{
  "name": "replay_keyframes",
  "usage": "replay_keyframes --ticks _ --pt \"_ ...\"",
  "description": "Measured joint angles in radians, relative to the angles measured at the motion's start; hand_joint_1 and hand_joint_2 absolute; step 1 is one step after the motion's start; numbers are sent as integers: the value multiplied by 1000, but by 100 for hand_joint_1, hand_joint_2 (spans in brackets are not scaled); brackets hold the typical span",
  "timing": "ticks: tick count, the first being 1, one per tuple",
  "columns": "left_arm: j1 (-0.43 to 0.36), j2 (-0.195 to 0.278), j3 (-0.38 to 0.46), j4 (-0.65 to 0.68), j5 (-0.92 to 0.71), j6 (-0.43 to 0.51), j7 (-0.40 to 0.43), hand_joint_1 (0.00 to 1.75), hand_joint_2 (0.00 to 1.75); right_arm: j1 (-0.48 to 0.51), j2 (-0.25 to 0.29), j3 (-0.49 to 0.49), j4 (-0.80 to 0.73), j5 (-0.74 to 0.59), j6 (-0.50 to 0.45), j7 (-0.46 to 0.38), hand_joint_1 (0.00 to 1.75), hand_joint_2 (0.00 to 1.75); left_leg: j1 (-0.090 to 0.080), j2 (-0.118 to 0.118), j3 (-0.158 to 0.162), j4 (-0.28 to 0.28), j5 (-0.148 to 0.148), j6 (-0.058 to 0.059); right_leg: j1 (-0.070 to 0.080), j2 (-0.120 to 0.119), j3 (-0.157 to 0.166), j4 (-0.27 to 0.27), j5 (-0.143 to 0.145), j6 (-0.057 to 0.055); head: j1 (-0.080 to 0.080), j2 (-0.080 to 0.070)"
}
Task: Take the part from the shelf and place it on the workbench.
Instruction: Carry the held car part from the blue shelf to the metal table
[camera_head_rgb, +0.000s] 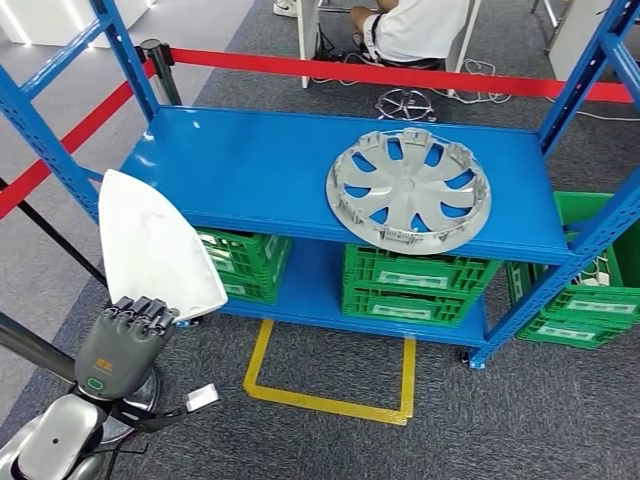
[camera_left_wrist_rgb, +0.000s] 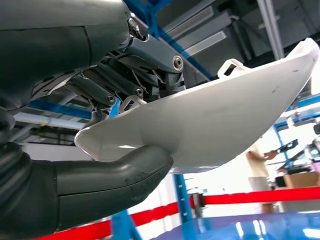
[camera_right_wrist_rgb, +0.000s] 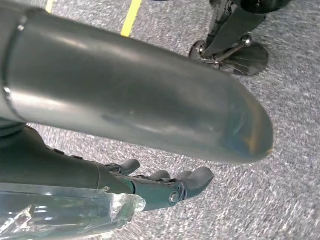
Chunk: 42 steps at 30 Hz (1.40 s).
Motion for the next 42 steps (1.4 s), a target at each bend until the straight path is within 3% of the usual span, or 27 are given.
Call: replay_keyframes --ticks 1,2,3,5,7,9,11,13,15,16,17,18,20,22,24,26,28,30,31,32,33,34,35,37,39,42 --pt "0 -2 0 0 1 -3 -2 150 175 0 0 0 0 2 -1 0 0 0 2 4 -26 65 -28 -5 0 -12 -4 1 2 -1 0 0" --pt "1 -4 0 1 2 -6 -4 150 175 1 0 0 0 5 -2 1 0 0 3 5 -39 106 -38 -9 1 -24 -8 1 4 -1 0 0" --pt "2 -6 0 1 2 -8 -6 150 175 1 0 1 0 8 -2 2 0 0 5 7 -33 108 -27 -12 0 -36 -11 2 6 0 0 0" --pt "2 -8 2 2 2 -11 -7 150 175 0 1 3 0 12 -4 3 0 0 7 25 33 6 35 -14 -1 -58 -12 4 6 4 0 0" --pt "-1 -10 4 2 3 -12 -9 150 175 -1 1 6 0 14 -6 3 0 0 4 63 107 -122 78 -10 3 -77 -16 9 5 13 -2 0" --pt "-3 -12 6 2 4 -13 -10 150 175 -2 1 8 0 17 -8 5 0 0 0 76 128 -172 78 6 10 -95 -19 15 5 24 -1 0" --pt "1 -13 8 2 4 -15 -12 150 175 -3 1 11 0 21 -10 5 0 0 1 56 118 -176 77 25 9 -105 -20 21 2 34 2 0" --pt "4 -14 12 2 5 -17 -13 150 175 -3 1 14 0 24 -12 5 0 0 3 36 110 -177 84 40 5 -70 -42 65 -33 43 6 0" --pt "5 -15 15 2 9 -19 -14 150 175 -1 2 17 1 27 -12 5 0 0 1 16 102 -177 91 51 4 -20 -100 192 -101 47 10 0" --pt "6 -15 16 2 11 -19 -14 150 175 0 3 17 1 28 -12 5 0 0 -1 5 98 -177 94 54 4 -8 -133 263 -129 46 11 0" --pt "9 -16 17 2 13 -20 -15 150 175 2 3 17 2 29 -12 5 0 0 -3 -8 95 -177 96 56 5 -2 -155 311 -142 44 11 0" --pt "11 -16 17 2 13 -21 -15 150 175 3 3 18 2 29 -12 5 0 0 -5 -22 93 -177 99 57 7 1 -159 321 -134 40 11 0" --pt "13 -16 19 2 14 -21 -16 150 175 4 3 18 2 30 -12 6 0 0 -7 -50 93 -176 103 55 8 16 -108 218 -68 30 11 0" --pt "13 -17 21 2 14 -21 -16 150 175 3 3 20 2 30 -12 5 0 0 -8 -75 89 -174 107 49 6 60 -41 79 -17 22 10 0" --pt "13 -17 22 2 14 -21 -16 150 175 2 3 22 2 30 -12 6 0 0 -5 -97 79 -172 114 39 5 83 -17 28 -12 20 10 0" --pt "19 -17 24 2 18 -21 -17 150 175 1 4 24 2 31 -12 6 0 0 -1 -116 67 -171 122 25 5 63 -15 25 -6 15 10 0" --pt "31 -14 29 1 21 -16 -18 150 175 0 5 25 3 35 -17 9 0 0 -3 -84 49 -142 100 14 2 38 -15 18 2 4 4 0" --pt "53 -9 39 -4 25 -4 -15 150 175 1 7 26 3 42 -25 16 0 0 -5 -22 0 -33 35 3 2 12 -16 13 6 -3 -5 0" --pt "73 -2 47 -10 28 6 -10 150 175 3 10 27 4 46 -31 21 0 0 -3 -5 -31 37 2 -1 2 -1 -17 13 6 -5 -7 0" --pt "102 9 58 -18 35 20 -2 150 175 5 15 28 4 52 -37 28 0 0 -2 3 -53 90 -17 -5 3 -14 -18 13 6 -5 -7 0" --pt "138 23 72 -28 44 38 8 150 175 6 22 30 4 57 -46 35 0 0 0 6 -59 112 -18 -8 3 -25 -19 13 6 -5 -7 0" --pt "177 43 91 -41 56 60 17 150 175 6 33 32 5 62 -57 42 0 0 2 9 -46 94 -1 -11 3 -36 -19 13 5 -5 -8 0" --pt "217 64 115 -55 70 85 25 150 175 5 46 35 5 66 -68 49 0 0 3 18 -15 40 29 -12 3 -48 -19 14 4 -4 -8 0" --pt "289 98 165 -82 96 132 32 150 175 2 69 41 7 74 -86 62 0 0 0 68 64 -100 81 -12 7 -69 -16 16 -1 3 -9 0" --pt "335 119 213 -101 118 162 30 150 175 -1 85 46 11 80 -97 75 0 0 -4 97 101 -173 97 1 15 -93 -15 19 -7 12 -9 0" --pt "390 136 270 -116 143 182 20 150 175 -8 99 51 17 88 -103 90 0 0 -6 61 96 -178 100 25 15 -125 -5 21 -15 24 -5 0"
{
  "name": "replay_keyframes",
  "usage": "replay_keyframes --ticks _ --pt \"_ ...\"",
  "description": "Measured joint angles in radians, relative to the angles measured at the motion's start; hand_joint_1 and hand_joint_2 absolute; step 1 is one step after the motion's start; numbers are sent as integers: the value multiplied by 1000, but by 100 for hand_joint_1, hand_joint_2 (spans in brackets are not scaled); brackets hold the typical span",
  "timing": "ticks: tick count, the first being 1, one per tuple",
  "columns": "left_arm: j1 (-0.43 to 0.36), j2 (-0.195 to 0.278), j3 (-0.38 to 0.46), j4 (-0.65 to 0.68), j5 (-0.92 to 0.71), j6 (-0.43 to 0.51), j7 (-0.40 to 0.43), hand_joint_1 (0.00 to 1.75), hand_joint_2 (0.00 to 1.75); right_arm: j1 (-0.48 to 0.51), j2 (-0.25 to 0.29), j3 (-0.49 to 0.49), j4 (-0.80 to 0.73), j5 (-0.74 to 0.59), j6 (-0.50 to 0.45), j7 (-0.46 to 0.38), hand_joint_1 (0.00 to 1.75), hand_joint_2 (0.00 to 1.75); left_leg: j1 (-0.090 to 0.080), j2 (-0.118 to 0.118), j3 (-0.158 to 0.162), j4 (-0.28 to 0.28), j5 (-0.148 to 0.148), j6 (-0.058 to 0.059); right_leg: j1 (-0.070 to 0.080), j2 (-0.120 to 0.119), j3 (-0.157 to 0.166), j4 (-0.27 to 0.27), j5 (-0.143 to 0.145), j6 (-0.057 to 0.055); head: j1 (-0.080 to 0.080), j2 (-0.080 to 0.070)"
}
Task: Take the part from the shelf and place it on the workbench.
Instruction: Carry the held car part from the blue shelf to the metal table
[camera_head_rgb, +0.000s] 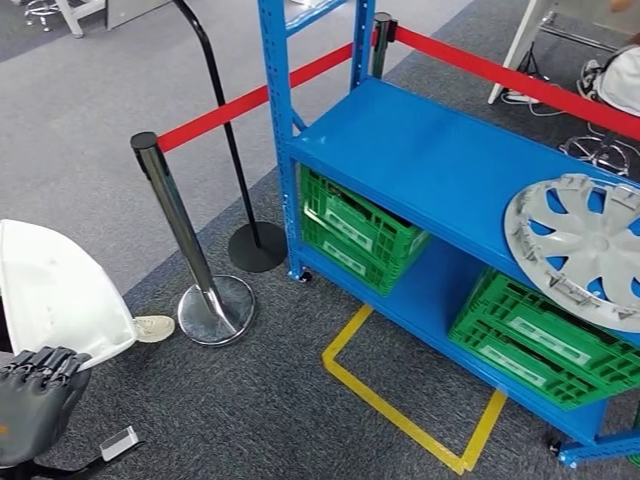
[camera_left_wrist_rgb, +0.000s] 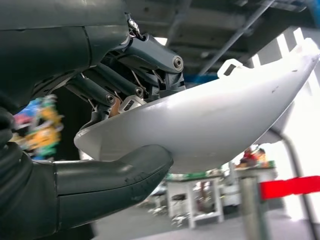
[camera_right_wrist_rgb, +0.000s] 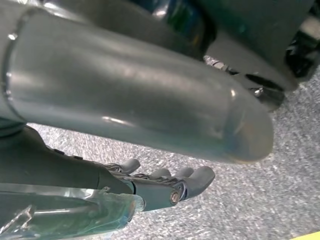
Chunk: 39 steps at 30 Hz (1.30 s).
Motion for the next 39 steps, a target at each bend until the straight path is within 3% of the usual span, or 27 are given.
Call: replay_keyframes --ticks 2,4,5,7,8,9,11,13,15,16,17,19,21,22,23,24,26,28,31,33,35,37,38,39 --pt "50 12 37 -9 12 5 -12 150 175 -9 9 5 3 4 -2 4 0 0 3 -20 -3 -1 4 11 -4 39 -19 47 -38 9 3 0" --pt "75 20 71 -17 20 7 -29 150 175 -14 15 11 5 6 -4 4 0 0 4 -41 -8 -1 8 18 -6 98 -74 169 -107 13 5 0" --pt "79 20 84 -19 23 6 -38 150 175 -14 17 13 7 6 -5 5 0 0 3 -54 -12 -1 11 22 -6 112 -105 237 -136 12 5 0" --pt "91 17 103 -25 25 0 -56 150 175 -14 19 14 10 6 -9 5 0 0 0 -83 -15 -1 14 25 -4 124 -133 297 -143 6 5 0" --pt "98 13 110 -28 25 -5 -65 150 175 -13 19 14 12 4 -12 5 0 0 -1 -97 -16 0 16 25 -4 127 -123 276 -123 2 5 0" --pt "103 9 116 -33 21 -13 -73 150 175 -14 19 14 12 2 -14 2 0 0 -2 -113 -16 0 18 24 -3 136 -95 220 -88 -4 5 0" --pt "103 1 120 -45 9 -33 -82 150 175 -14 19 14 13 -3 -16 -10 0 0 -3 -143 -19 2 22 19 -4 182 -28 84 -32 -15 5 0" --pt "98 -6 121 -58 -3 -49 -84 150 175 -15 19 14 14 -7 -15 -22 0 0 -2 -169 -26 5 27 9 -4 213 2 14 -17 -18 5 0" --pt "97 -11 121 -67 -8 -56 -84 150 175 -14 19 14 15 -10 -14 -26 0 0 2 -191 -34 3 33 -4 -1 194 6 7 -15 -22 5 0" --pt "98 -14 121 -69 -9 -59 -83 150 175 -14 18 14 15 -11 -14 -27 0 0 3 -180 -38 8 30 -9 -1 182 8 5 -12 -27 4 0" --pt "96 -16 121 -71 -11 -64 -83 150 175 -14 18 14 15 -12 -14 -28 0 0 2 -156 -49 27 15 -14 -2 169 10 1 -7 -33 2 0" --pt "80 -20 117 -75 -17 -73 -79 150 175 -12 16 13 15 -13 -10 -32 0 0 0 -87 -92 123 -48 -20 -3 141 10 -3 0 -39 -3 0" --pt "57 -23 104 -76 -24 -89 -64 150 175 -6 7 13 15 -13 5 -40 0 0 4 -59 -146 250 -109 -27 -2 109 7 -3 1 -41 -5 0" --pt "49 -24 95 -76 -28 -97 -53 150 175 -4 1 13 15 -13 14 -46 0 0 6 -56 -158 282 -117 -30 -2 93 6 -2 0 -40 -4 0" --pt "44 -23 88 -76 -30 -104 -43 150 175 -3 -5 13 15 -13 21 -50 0 0 9 -53 -151 279 -106 -32 -2 79 5 -2 -1 -40 -4 0" --pt "42 -22 82 -77 -30 -108 -34 150 175 -2 -8 13 15 -12 25 -54 0 0 11 -46 -126 238 -80 -33 -2 66 6 -2 -2 -38 -4 0" --pt "41 -15 76 -81 -24 -107 -22 150 175 -3 -12 13 15 -12 29 -56 0 0 11 -3 -49 106 -22 -34 2 45 10 0 -7 -31 -5 0" --pt "35 -6 75 -88 -9 -104 -18 150 175 -2 -15 13 15 -12 31 -56 0 0 8 28 -5 24 -1 -25 9 25 12 4 -15 -20 -5 0" --pt "32 1 75 -94 20 -103 -18 150 175 -3 -16 13 15 -11 31 -54 0 0 5 0 -8 12 -1 -5 9 0 15 7 -23 -5 -2 0" --pt "29 4 76 -99 32 -102 -20 150 175 -4 -17 13 15 -11 30 -53 0 0 8 -22 -10 9 2 5 4 43 -1 48 -53 4 2 0" --pt "23 8 76 -102 36 -101 -21 150 175 -2 -17 13 15 -11 29 -53 0 0 9 -45 -11 9 3 13 1 104 -59 172 -115 9 7 0" --pt "21 9 76 -103 37 -101 -21 150 175 2 -17 13 15 -11 29 -52 0 0 7 -71 -12 9 4 17 2 124 -119 289 -153 9 8 0" --pt "22 9 76 -103 37 -101 -21 150 175 3 -17 13 15 -11 29 -52 0 0 6 -86 -12 9 5 18 2 126 -127 298 -143 8 8 0" --pt "22 9 76 -104 37 -102 -21 150 175 4 -18 13 15 -11 29 -52 0 0 7 -101 -12 10 5 17 1 131 -116 265 -114 5 9 0"
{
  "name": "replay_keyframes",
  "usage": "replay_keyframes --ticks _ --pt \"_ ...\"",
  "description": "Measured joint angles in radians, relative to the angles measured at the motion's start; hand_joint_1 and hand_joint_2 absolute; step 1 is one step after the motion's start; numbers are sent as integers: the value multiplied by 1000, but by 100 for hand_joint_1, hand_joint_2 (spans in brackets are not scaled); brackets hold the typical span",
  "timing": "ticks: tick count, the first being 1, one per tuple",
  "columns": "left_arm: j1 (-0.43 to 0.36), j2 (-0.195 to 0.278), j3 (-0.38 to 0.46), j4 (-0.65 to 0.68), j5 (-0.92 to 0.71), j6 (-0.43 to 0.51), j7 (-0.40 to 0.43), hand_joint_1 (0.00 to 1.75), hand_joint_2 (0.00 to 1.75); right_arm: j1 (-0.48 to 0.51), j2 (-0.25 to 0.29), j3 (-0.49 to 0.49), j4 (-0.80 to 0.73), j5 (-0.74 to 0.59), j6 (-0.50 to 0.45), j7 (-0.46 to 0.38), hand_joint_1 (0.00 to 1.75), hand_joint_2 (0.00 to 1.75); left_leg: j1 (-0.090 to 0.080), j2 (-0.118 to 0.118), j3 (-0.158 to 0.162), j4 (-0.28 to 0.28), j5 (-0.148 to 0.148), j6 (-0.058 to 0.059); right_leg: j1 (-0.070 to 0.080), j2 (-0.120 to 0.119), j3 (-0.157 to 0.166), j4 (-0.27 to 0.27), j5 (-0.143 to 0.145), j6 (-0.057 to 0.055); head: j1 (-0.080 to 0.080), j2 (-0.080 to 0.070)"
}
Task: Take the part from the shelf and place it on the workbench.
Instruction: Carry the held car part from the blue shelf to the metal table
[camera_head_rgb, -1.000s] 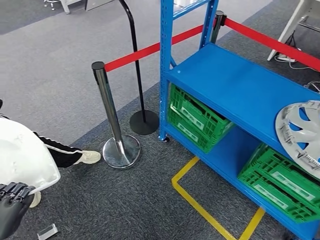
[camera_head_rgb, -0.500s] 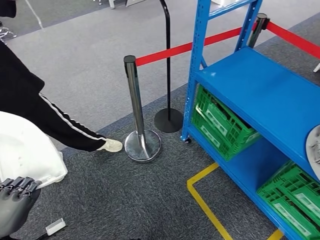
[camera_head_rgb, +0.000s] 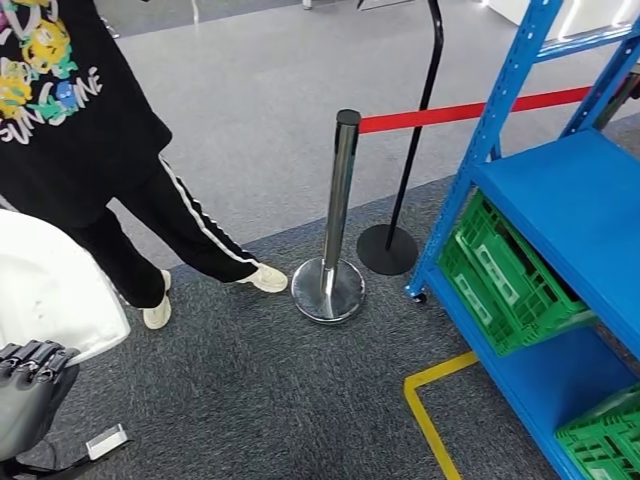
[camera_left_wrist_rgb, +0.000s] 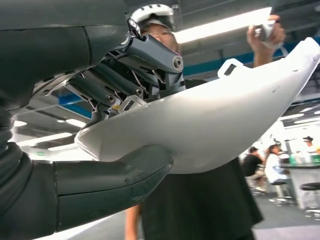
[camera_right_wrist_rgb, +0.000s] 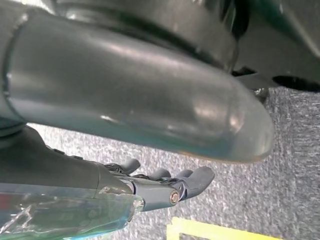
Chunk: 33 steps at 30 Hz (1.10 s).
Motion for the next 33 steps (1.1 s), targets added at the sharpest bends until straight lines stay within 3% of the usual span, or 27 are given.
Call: replay_keyframes --ticks 2,4,5,7,9,11,13,14,15,16,18,20,22,23,25,27,29,30,31,33 --pt "0 0 0 -1 0 0 0 150 175 0 -1 0 0 0 0 0 0 0 1 -28 0 1 2 -4 -1 37 58 -134 72 -7 0 0" --pt "-1 0 0 -3 5 0 -3 150 175 -2 -2 0 0 0 0 0 0 0 3 -53 -4 2 5 -13 -3 77 102 -232 104 -13 0 0" --pt "-1 0 1 -4 14 0 -10 150 175 -2 -2 0 0 0 0 0 0 0 5 -65 -7 1 8 -20 -1 82 109 -248 103 -16 -1 0" --pt "3 -2 5 -8 53 -3 -39 150 175 -3 -2 0 0 0 -1 0 0 0 12 -87 -10 -10 18 -36 3 59 121 -263 110 -28 -1 0" --pt "4 -9 15 -14 112 -17 -83 150 175 -3 -2 0 0 0 -2 -1 0 0 12 -55 -25 11 1 -46 2 31 133 -283 124 -42 -3 0" --pt "-2 -21 28 -21 168 -36 -120 150 175 -1 -2 0 0 0 -3 -2 0 0 9 10 -74 115 -61 -51 1 1 134 -292 131 -48 -7 0" --pt "-5 -34 37 -25 207 -53 -144 150 175 2 -2 0 0 1 -3 -1 0 0 13 38 -128 232 -111 -60 1 -30 132 -293 130 -48 -7 0" --pt "-5 -41 42 -27 223 -58 -154 150 175 2 -2 0 0 1 -3 -1 0 0 17 43 -137 254 -111 -64 1 -44 132 -292 129 -47 -7 0" --pt "-4 -46 47 -29 234 -62 -162 150 175 2 -2 0 0 2 -3 -1 0 0 22 48 -127 238 -93 -69 0 -58 132 -291 127 -44 -7 0" --pt "-4 -51 53 -32 243 -65 -169 150 175 1 -2 0 0 2 -2 -1 0 0 27 60 -100 193 -64 -75 -1 -71 132 -289 124 -39 -7 0" --pt "-6 -60 67 -36 256 -72 -185 150 175 0 -5 0 -1 3 -2 -1 0 0 35 118 -32 77 -15 -88 0 -92 132 -277 113 -24 -9 0" --pt "-7 -71 77 -38 263 -80 -201 150 175 0 -8 0 -2 3 -1 -1 0 0 34 147 -2 23 -6 -75 4 -113 129 -264 98 -8 -8 0" --pt "-4 -82 87 -39 264 -87 -217 150 175 -2 -9 0 -2 4 -1 -2 0 0 26 119 -5 21 -11 -46 0 -137 137 -263 90 4 -4 0" --pt "-2 -87 93 -40 264 -90 -223 150 175 -4 -9 0 -2 5 0 -3 0 0 23 107 -6 21 -11 -38 -6 -134 142 -262 86 10 -3 0" --pt "-2 -93 103 -42 262 -93 -230 150 175 -6 -9 0 -2 6 1 -4 0 0 21 82 -8 19 -7 -22 -14 -81 127 -216 52 19 -1 0" --pt "-4 -98 106 -43 262 -94 -234 150 175 -3 -9 0 -2 6 2 -3 0 0 18 59 -10 19 -5 -12 -14 -18 63 -88 -12 17 2 0" --pt "-4 -104 106 -43 261 -95 -236 150 175 0 -9 0 -1 6 3 -3 0 0 13 31 -12 19 -4 -8 -13 -4 -6 36 -49 11 2 0" --pt "-4 -106 106 -43 261 -95 -236 150 175 0 -9 0 -1 6 3 -2 0 0 10 15 -12 19 -5 -7 -12 -3 -22 51 -39 7 2 0" --pt "-4 -109 106 -43 261 -95 -237 150 175 0 -9 0 -1 6 3 -2 0 0 9 0 -11 19 -4 -7 -12 0 -17 25 -10 3 2 0" --pt "-4 -113 105 -43 261 -95 -238 150 175 -1 -9 0 -1 6 2 0 0 0 9 -27 -10 20 -4 -9 -14 35 33 -104 68 -2 2 0"
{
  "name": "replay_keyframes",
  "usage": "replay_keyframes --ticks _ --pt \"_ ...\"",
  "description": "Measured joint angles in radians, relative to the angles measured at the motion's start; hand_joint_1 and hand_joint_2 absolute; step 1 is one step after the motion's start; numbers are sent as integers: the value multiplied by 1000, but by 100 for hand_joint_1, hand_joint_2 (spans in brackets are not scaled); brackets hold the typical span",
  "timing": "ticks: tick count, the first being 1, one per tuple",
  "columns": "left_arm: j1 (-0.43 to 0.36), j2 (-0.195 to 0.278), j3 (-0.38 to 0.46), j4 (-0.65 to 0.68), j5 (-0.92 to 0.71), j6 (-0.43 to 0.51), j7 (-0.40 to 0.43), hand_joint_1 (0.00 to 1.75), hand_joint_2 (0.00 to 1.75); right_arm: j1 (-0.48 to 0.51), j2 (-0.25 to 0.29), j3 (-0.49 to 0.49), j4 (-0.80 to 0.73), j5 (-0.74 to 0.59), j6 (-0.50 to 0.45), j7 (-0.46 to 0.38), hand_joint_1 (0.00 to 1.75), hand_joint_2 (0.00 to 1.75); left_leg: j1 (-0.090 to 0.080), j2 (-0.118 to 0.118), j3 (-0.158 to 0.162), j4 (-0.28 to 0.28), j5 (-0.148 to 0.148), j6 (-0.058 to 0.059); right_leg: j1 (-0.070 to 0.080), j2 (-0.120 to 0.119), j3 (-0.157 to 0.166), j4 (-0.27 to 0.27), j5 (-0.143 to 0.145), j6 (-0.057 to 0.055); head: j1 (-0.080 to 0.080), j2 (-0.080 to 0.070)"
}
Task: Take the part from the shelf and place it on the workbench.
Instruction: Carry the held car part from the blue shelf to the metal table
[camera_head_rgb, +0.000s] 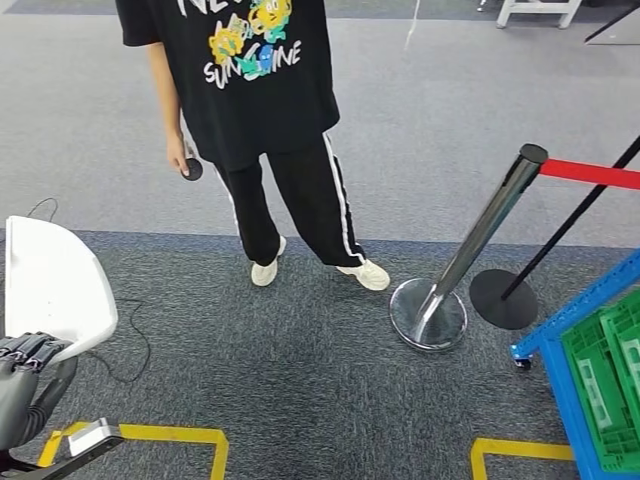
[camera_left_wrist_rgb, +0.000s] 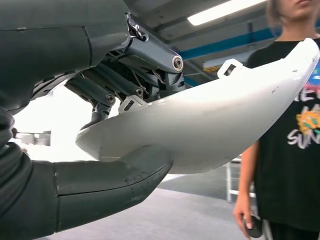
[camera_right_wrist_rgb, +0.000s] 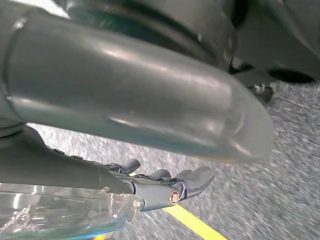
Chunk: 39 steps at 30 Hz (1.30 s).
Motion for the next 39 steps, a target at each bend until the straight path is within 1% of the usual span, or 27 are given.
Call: replay_keyframes --ticks 1,3,5,7,9,11,12,13,14,15,17,18,20,21,22,24,26,27,28,29,31,33,34,35,36,37,39 --pt "-1 -2 0 0 0 0 -1 150 175 -1 0 0 0 0 0 0 0 0 0 -13 -2 2 1 -4 -2 23 24 -62 26 0 -1 0" --pt "-4 -6 -3 0 -1 0 -2 150 175 -2 0 0 0 0 -1 0 0 0 2 -36 -8 2 5 -16 -3 48 49 -120 42 0 -1 0" --pt "-4 -11 -6 1 -5 0 -1 150 175 -3 0 0 0 1 -2 -1 0 0 7 -55 -14 -3 11 -30 0 29 55 -126 46 -7 -1 0" --pt "-5 -16 -12 2 -10 0 2 150 175 -3 0 0 0 2 -5 0 0 0 5 -18 -31 25 -8 -37 0 4 57 -131 54 -21 -4 0" --pt "-10 -21 -21 3 -14 0 8 150 175 -1 0 0 0 2 -11 10 0 0 0 45 -79 128 -72 -39 3 -24 54 -135 58 -30 -7 0" --pt "-12 -26 -31 5 -17 1 15 150 175 1 0 0 0 3 -18 26 0 0 -1 68 -134 250 -125 -41 7 -53 50 -135 58 -33 -8 0" --pt "-11 -28 -36 6 -19 1 19 150 175 2 1 0 0 3 -22 32 0 0 -1 70 -141 273 -127 -42 8 -68 49 -135 58 -34 -8 0" --pt "-9 -30 -41 7 -20 1 24 150 175 2 2 0 0 3 -27 38 0 0 -1 73 -131 260 -112 -42 8 -82 48 -135 57 -33 -8 0" --pt "-9 -31 -45 8 -21 2 28 150 175 1 3 0 0 3 -33 42 0 0 -1 81 -101 211 -83 -41 8 -95 48 -135 57 -33 -8 0" --pt "-8 -32 -48 9 -21 3 33 150 175 1 4 0 0 2 -39 43 0 0 -2 101 -60 143 -52 -40 9 -107 50 -134 56 -31 -8 0" --pt "-9 -31 -56 9 -20 4 39 150 175 0 6 0 0 0 -50 40 0 0 -8 142 3 29 -18 -32 14 -128 51 -131 51 -23 -7 0" --pt "-9 -31 -59 9 -18 4 41 150 175 0 6 0 0 -2 -53 39 0 0 -11 152 16 3 -15 -27 17 -138 54 -131 49 -17 -6 0" --pt "-9 -31 -64 12 -12 4 42 150 175 0 6 -1 -1 -5 -49 33 0 0 -14 132 14 -5 -13 -14 16 -156 59 -135 48 -6 -5 0" --pt "-9 -31 -66 14 -9 6 41 150 175 -1 4 -2 -1 -8 -43 29 0 0 -13 121 13 -7 -11 -8 14 -145 60 -131 42 1 -4 0" --pt "-12 -31 -70 16 -6 7 40 150 175 -1 2 -3 -1 -11 -36 24 0 0 -11 110 13 -9 -8 -1 12 -120 54 -113 29 7 -2 0" --pt "-21 -31 -79 22 -1 8 36 150 175 1 -3 -6 -2 -16 -26 16 0 0 -7 89 12 -12 -3 8 8 -58 13 -18 -27 15 3 0" --pt "-26 -32 -87 27 1 9 35 150 175 5 -7 -9 -2 -18 -22 14 0 0 -8 64 8 -11 -1 12 8 -39 -48 112 -82 16 6 0" --pt "-27 -33 -89 30 1 9 35 150 175 7 -9 -10 -2 -18 -22 13 0 0 -8 50 7 -11 0 12 8 -38 -64 144 -87 15 6 0" --pt "-27 -33 -92 33 1 9 35 150 175 9 -11 -10 -2 -19 -21 13 0 0 -8 36 7 -11 1 11 7 -37 -63 139 -72 15 6 0" --pt "-28 -33 -94 35 1 9 35 150 175 10 -13 -12 -2 -19 -21 13 0 0 -7 21 7 -10 2 10 6 -33 -42 95 -41 14 6 0" --pt "-29 -34 -98 39 1 9 35 150 175 10 -16 -14 -2 -19 -20 12 0 0 -5 -6 6 -8 4 3 0 7 24 -44 20 14 6 0" --pt "-32 -33 -101 41 1 9 35 150 175 9 -19 -16 -2 -21 -18 9 0 0 -2 -30 -1 -6 8 -10 -3 45 60 -125 40 12 5 0" --pt "-33 -33 -102 42 1 9 35 150 175 8 -19 -16 -2 -22 -15 6 0 0 0 -41 -5 -8 12 -17 -2 49 65 -133 37 9 5 0" --pt "-34 -33 -104 43 1 9 35 150 175 8 -20 -17 -2 -24 -12 1 0 0 3 -52 -8 -12 17 -25 0 37 66 -134 40 2 4 0" --pt "-34 -33 -105 45 2 10 34 150 175 8 -21 -18 -2 -24 -9 -5 0 0 4 -49 -11 -13 18 -30 1 24 69 -136 43 -6 5 0" --pt "-34 -33 -105 46 5 10 34 150 175 8 -22 -19 -2 -23 -6 -10 0 0 3 -29 -19 -2 10 -35 1 11 70 -138 47 -14 2 0" --pt "-38 -30 -106 47 10 13 33 150 175 11 -23 -19 -2 -19 -4 -20 0 0 -2 34 -57 79 -42 -39 2 -18 69 -142 52 -24 -3 0"
